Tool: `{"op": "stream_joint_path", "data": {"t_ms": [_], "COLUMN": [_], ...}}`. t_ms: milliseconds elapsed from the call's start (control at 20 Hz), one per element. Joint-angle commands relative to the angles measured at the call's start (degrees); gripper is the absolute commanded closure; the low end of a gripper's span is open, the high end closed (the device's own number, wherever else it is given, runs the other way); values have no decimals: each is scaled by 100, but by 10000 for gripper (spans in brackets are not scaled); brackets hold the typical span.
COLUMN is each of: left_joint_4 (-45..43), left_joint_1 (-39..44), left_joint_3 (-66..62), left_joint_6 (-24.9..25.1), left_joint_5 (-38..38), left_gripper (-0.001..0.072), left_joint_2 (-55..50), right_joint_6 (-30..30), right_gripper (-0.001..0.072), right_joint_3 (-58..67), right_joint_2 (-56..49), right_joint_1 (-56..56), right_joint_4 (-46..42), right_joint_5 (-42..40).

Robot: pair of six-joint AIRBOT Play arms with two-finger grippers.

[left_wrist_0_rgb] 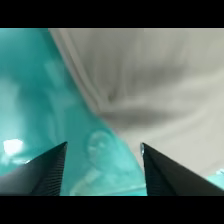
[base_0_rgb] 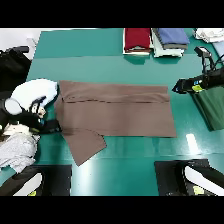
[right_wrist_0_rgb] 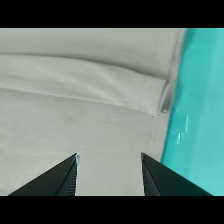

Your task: Fold the shirts.

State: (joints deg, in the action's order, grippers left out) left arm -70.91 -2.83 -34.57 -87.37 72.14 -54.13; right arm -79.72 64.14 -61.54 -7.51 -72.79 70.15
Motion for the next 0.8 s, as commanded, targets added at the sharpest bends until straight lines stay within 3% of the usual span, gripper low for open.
{"op": "stream_joint_path", "data": {"t_ms": [0, 200, 350, 400, 500, 550, 750], "left_joint_4": [767, 1746, 1884, 1884, 1867, 1845, 1550], "left_joint_1": [0, 0, 0, 0, -2, -2, 0], "left_joint_3": [1021, 1335, 1370, 1370, 1309, 1220, 667], "left_joint_6": [33, 503, 542, 546, 721, 774, 798], "left_joint_5": [-413, -1067, -1307, -1314, -1231, -1104, -715], "left_gripper": [161, 162, 164, 283, 652, 684, 685], "left_joint_2": [442, 442, 437, 437, 439, 444, 455], "right_joint_6": [4, 4, 4, 4, 33, 59, 192], "right_gripper": [260, 260, 261, 260, 260, 260, 260], "right_joint_3": [-306, -306, -306, -306, -306, -315, -1137], "right_joint_2": [297, 297, 297, 297, 297, 297, 391], "right_joint_1": [17, 17, 17, 17, -2, -98, -1025], "right_joint_4": [151, 282, 282, 284, 254, 221, 42], "right_joint_5": [-181, -151, -103, -70, 122, 348, 1364]}}
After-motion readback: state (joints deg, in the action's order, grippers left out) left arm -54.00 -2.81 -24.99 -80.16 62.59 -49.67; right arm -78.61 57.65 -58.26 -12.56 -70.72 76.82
